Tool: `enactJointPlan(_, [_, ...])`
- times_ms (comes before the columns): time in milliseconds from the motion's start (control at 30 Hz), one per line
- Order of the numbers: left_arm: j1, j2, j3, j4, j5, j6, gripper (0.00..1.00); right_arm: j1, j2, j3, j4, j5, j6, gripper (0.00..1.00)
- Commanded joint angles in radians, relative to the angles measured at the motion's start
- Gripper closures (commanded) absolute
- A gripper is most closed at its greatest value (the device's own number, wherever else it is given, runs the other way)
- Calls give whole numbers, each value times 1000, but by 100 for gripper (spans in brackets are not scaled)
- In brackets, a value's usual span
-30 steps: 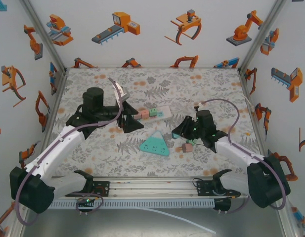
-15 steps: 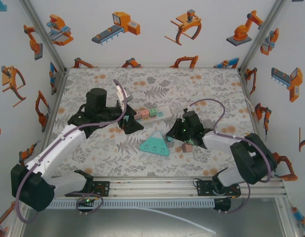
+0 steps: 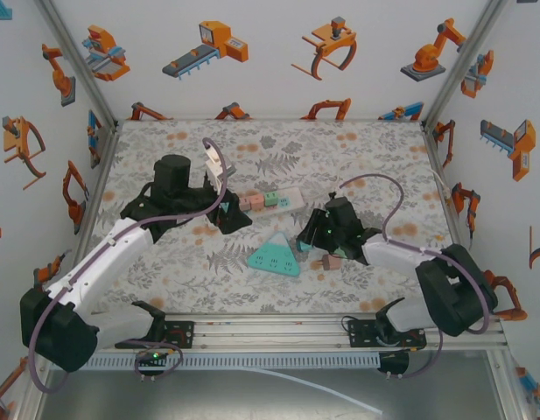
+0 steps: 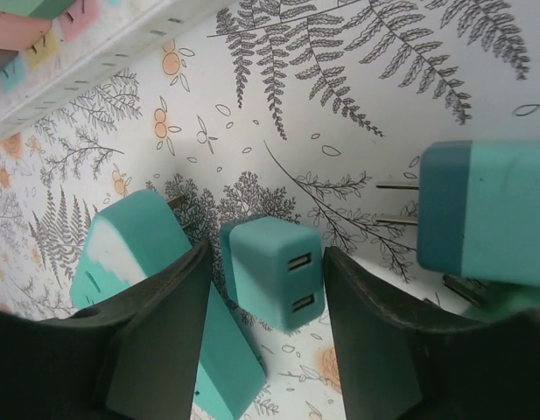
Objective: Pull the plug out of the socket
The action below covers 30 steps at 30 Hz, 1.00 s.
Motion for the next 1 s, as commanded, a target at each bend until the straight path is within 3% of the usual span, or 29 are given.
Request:
enactJointPlan(0, [-4,-1,28,-25,-46,20,13,6,-68,6,-62,55,-35,45])
enactJointPlan(200, [-5,-13,26,-24,-85,17,13,6,-208,41,-168,100,-103,39])
enactJointPlan(367, [3,-18,32,-49,-259,-13,13,6,-324,106,-206,127,-278,40])
enactJointPlan(533, [66,-59,-12,22,-325,-103,13,7,-369,149,-92,60,-592,43])
enactJointPlan(733, [170,-79,-54,101,-397,-242,13,15,-318,187,116,-194,-1118,43])
enactJointPlan(867, [227,-54,-61,117,-471,-344,12,18,-208,290,68,-346,-1462,43])
enactJointPlan(967, [280,-19,-56,115,-496,-440,10,20,-96,408,-27,-383,-1608,42])
